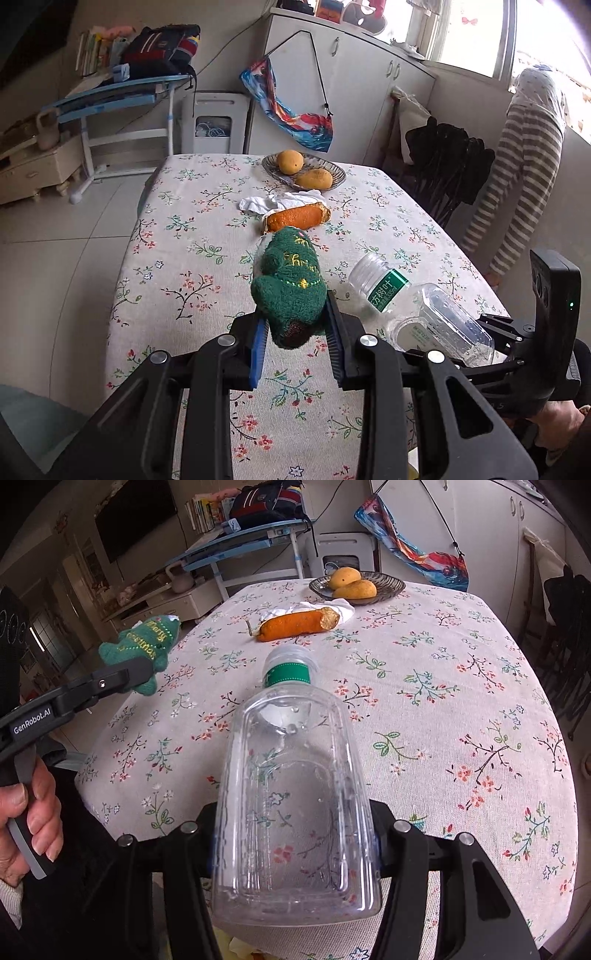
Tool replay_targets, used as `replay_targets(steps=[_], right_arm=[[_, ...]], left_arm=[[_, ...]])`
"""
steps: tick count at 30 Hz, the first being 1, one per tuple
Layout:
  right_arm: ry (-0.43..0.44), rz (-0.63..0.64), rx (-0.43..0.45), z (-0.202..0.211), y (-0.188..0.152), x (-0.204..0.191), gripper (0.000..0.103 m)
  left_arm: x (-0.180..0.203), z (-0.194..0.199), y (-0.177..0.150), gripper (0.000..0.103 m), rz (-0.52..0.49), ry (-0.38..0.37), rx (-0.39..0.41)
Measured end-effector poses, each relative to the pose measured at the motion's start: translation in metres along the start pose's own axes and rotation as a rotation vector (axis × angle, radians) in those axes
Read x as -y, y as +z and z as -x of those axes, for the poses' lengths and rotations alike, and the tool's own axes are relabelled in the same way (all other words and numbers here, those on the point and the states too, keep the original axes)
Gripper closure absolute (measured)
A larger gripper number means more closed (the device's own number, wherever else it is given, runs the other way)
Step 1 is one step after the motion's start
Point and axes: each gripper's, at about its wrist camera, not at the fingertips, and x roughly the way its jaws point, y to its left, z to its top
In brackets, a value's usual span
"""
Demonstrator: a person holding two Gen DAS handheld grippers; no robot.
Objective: Collect trash
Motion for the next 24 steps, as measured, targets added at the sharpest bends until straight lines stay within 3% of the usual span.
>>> replay_targets(steps=[9,24], right_arm=[[0.076,-0.101,0.04,0.007,0.002,0.014,0.048],[0.109,-0.12,0.08,0.016,0.005,0.014,0.048]], left_arm=[[0.0,-0.001,-0.002,0.075,-0.005,0.001,-0.005],[0.001,-0.001,-0.003,0.075,-0.006,0.002,-0.005]])
